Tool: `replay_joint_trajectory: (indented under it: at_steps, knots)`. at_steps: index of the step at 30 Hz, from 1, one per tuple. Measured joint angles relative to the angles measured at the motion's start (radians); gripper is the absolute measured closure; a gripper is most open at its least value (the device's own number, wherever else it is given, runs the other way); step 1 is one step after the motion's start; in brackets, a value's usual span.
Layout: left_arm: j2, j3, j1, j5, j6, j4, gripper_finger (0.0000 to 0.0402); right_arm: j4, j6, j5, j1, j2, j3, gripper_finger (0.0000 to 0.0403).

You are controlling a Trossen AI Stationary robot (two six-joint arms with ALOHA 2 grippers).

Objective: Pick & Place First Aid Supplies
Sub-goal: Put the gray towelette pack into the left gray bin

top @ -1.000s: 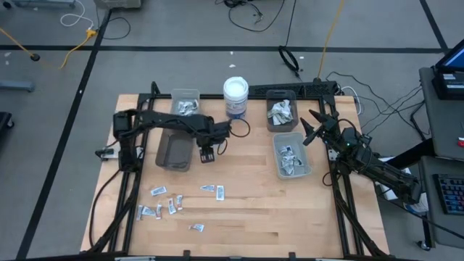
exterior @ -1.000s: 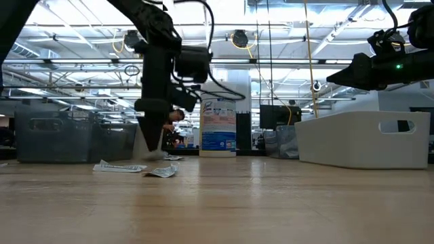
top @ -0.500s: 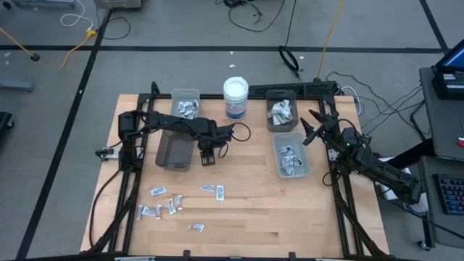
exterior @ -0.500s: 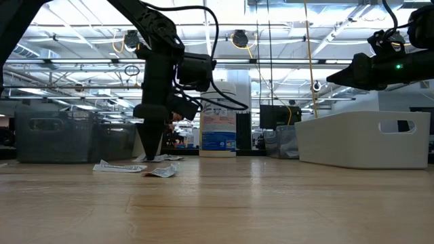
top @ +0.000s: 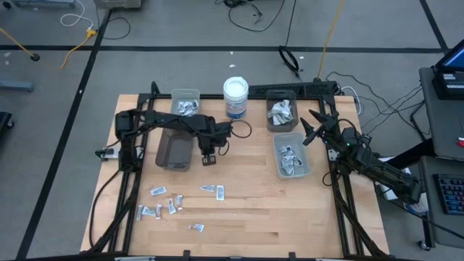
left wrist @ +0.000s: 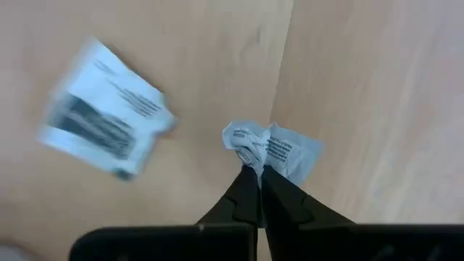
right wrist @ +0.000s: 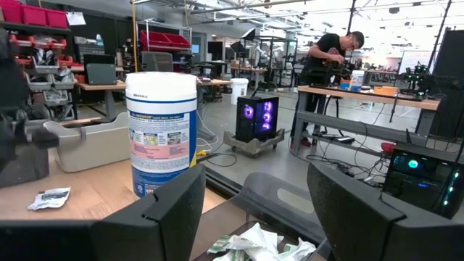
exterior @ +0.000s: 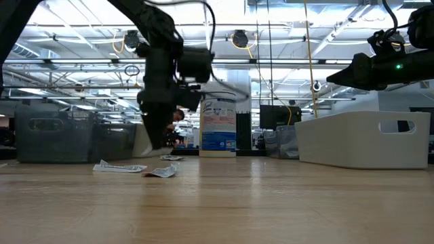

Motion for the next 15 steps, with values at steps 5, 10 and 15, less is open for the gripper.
replay_joint_trajectory:
  at_steps: [5,10,15]
  knots:
    - [-0.078,0.018,0.012,-0.006,0.027,-0.044,0.0397,0.0,0.0,0.0,0.0,0.0,0.0,0.0165]
    - [-0.167,0.029,0.018,-0.007,0.055,-0.092,0.0398,0.0,0.0,0.0,0.0,0.0,0.0,0.0165]
    - [-0.238,0.029,0.02,-0.006,0.047,-0.152,0.0396,0.0,0.0,0.0,0.0,0.0,0.0,0.0165]
